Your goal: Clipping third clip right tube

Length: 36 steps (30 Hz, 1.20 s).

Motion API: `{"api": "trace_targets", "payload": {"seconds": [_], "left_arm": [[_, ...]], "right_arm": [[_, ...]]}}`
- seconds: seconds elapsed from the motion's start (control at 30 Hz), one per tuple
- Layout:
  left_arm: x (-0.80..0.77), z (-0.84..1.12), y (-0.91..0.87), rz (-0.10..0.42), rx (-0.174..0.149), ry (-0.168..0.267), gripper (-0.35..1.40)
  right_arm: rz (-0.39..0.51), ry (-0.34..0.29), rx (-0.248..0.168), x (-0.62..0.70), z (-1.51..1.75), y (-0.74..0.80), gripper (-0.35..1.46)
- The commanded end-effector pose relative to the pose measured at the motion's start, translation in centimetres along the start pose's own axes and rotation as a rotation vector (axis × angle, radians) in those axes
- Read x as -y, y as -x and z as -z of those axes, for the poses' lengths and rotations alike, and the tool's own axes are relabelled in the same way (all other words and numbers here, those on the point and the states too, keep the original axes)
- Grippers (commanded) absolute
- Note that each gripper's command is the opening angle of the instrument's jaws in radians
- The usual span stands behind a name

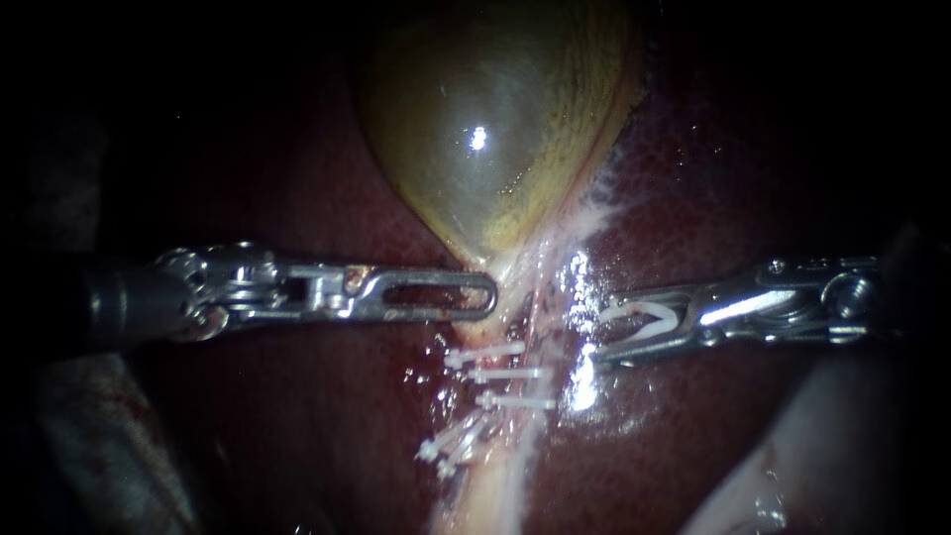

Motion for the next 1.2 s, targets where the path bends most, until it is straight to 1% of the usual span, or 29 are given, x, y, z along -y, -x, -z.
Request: {"api": "trace_targets", "payload": {"seconds": [0.03,0.27,0.47,0.6,0.77,0.83,0.97,1.2], "left_arm": [[0.0,-0.01,0.0,0.002,-0.001,0.0,-0.35],[0.0,0.0,0.0,0.001,0.0,0.0,-0.35],[-0.02,0.06,0.02,0.002,0.002,0.002,-0.35],[-0.1,0.14,0.01,0.005,0.005,0.004,-0.35],[-0.21,0.29,0.02,0.01,0.011,0.009,-0.35],[-0.24,0.35,0.03,0.011,0.013,0.01,-0.35],[-0.32,0.48,0.03,0.014,0.018,0.014,-0.35],[-0.42,0.58,0.04,0.019,0.017,0.013,-0.35]], "right_arm": [[0.0,0.0,0.0,0.0,0.0,0.0,0.49],[0.0,0.001,-0.001,0.02,-0.04,-0.01,0.5],[0.004,0.004,-0.002,0.04,-0.08,-0.02,0.5],[-0.009,0.006,-0.004,0.04,-0.13,-0.04,0.5],[-0.059,0.008,-0.01,0.05,-0.22,-0.07,0.51],[-0.108,0.009,-0.014,0.05,-0.27,-0.08,0.51],[-0.133,0.012,-0.019,0.05,-0.37,-0.1,0.51],[-0.176,0.02,-0.029,0.03,-0.56,-0.11,0.53]]}}
